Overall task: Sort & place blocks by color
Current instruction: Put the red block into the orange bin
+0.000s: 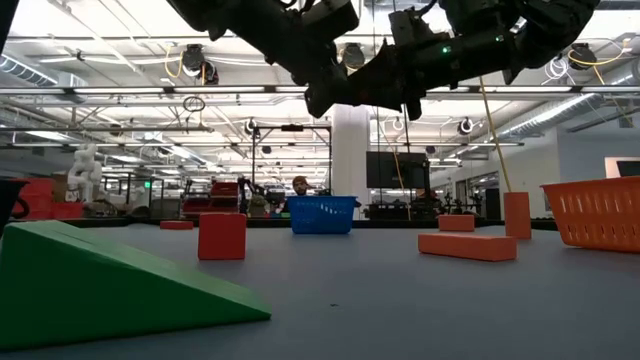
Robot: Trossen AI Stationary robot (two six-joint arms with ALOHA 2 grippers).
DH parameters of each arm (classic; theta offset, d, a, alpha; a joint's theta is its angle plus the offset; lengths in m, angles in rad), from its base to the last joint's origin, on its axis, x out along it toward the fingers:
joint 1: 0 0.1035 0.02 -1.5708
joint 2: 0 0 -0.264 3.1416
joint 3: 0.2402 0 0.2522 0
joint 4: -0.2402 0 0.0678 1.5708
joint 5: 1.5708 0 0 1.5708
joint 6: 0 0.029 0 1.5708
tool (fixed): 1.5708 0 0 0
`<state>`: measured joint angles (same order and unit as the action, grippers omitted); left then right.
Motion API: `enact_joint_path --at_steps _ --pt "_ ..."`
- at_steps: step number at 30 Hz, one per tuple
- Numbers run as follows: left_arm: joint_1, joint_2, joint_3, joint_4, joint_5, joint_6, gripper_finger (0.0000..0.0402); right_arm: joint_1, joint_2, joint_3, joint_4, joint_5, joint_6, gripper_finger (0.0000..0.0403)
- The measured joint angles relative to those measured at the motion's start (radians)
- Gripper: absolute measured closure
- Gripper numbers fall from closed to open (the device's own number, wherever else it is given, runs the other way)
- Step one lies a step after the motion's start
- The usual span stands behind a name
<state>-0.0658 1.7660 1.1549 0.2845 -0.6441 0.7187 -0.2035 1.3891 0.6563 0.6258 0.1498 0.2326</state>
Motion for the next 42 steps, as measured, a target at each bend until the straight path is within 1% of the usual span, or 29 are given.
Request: enact_joint_path --at_steps 1,5,6,7,8,9,10,12,13,14,16,18,20,22,24,26,29,32,35,39,42 --pt "0.0 0.0 0.0 -0.001 -0.003 0.003 0.027 0.0 0.0 0.0 0.0 0.003 -0.005 0.025" --pt "0.0 0.0 0.0 -0.019 -0.011 0.006 0.027 0.0 0.0 0.0 -0.003 0.003 -0.044 0.0251" --pt "0.0 0.0 0.0 -0.024 -0.031 0.006 0.0268 -0.001 0.001 0.002 -0.007 0.002 -0.058 0.0251" --pt "0.0 0.0 0.0 -0.023 -0.061 -0.001 0.0255 -0.001 0.001 0.003 -0.011 0.0 -0.081 0.0251" --pt "-0.003 0.0 0.001 -0.024 -0.092 -0.013 0.0233 -0.001 0.001 0.004 -0.018 -0.002 -0.119 0.0257" --pt "-0.008 0.0 0.001 -0.029 -0.138 -0.026 0.0203 -0.003 0.001 0.003 -0.029 0.017 -0.159 0.0277" --pt "-0.013 -0.002 0.001 -0.035 -0.177 -0.028 0.017 -0.007 -0.003 0.001 -0.048 0.035 -0.185 0.0285" --pt "-0.023 -0.005 0.002 -0.034 -0.221 -0.036 0.011 -0.008 -0.008 -0.005 -0.091 0.051 -0.226 0.0284" --pt "-0.027 -0.005 0.002 -0.034 -0.234 -0.039 0.0082 -0.01 -0.013 -0.004 -0.108 0.038 -0.235 0.0284" --pt "-0.031 -0.005 0.002 -0.035 -0.242 -0.039 0.0059 -0.014 -0.031 -0.004 -0.14 0.048 -0.246 0.0284" --pt "-0.033 -0.005 0.002 -0.04 -0.252 -0.041 0.0025 -0.02 -0.072 -0.002 -0.181 0.026 -0.257 0.0284" --pt "-0.032 -0.014 0.002 -0.051 -0.27 -0.063 0.001 -0.021 -0.116 0.0 -0.253 0.016 -0.267 0.0284" --pt "-0.025 -0.022 0.003 -0.058 -0.278 -0.1 0.0011 -0.016 -0.165 -0.002 -0.338 -0.03 -0.289 0.0284" --pt "-0.016 -0.04 0.002 -0.1 -0.273 -0.141 0.0023 -0.006 -0.224 -0.001 -0.411 -0.094 -0.306 0.0284" --pt "-0.005 -0.047 0.001 -0.119 -0.215 -0.196 0.0041 0.014 -0.28 0.0 -0.501 -0.143 -0.313 0.0284" --pt "0.008 -0.055 0.002 -0.14 -0.154 -0.25 0.0062 0.036 -0.33 -0.001 -0.611 -0.17 -0.312 0.0284" --pt "0.032 -0.06 0.002 -0.165 -0.069 -0.318 0.0092 0.078 -0.409 0.0 -0.752 -0.178 -0.301 0.0284" --pt "0.05 -0.06 0.001 -0.194 -0.011 -0.38 0.0118 0.124 -0.478 0.0 -0.91 -0.18 -0.268 0.0284" --pt "0.055 -0.06 0.001 -0.184 0.042 -0.413 0.0136 0.173 -0.537 0.0 -1.048 -0.181 -0.214 0.0284" --pt "0.056 -0.06 0.001 -0.174 0.054 -0.445 0.0149 0.243 -0.581 0.0 -1.185 -0.181 -0.13 0.0284" --pt "0.056 -0.06 0.001 -0.158 0.053 -0.49 0.0151 0.295 -0.597 0.0 -1.253 -0.188 -0.078 0.0284"
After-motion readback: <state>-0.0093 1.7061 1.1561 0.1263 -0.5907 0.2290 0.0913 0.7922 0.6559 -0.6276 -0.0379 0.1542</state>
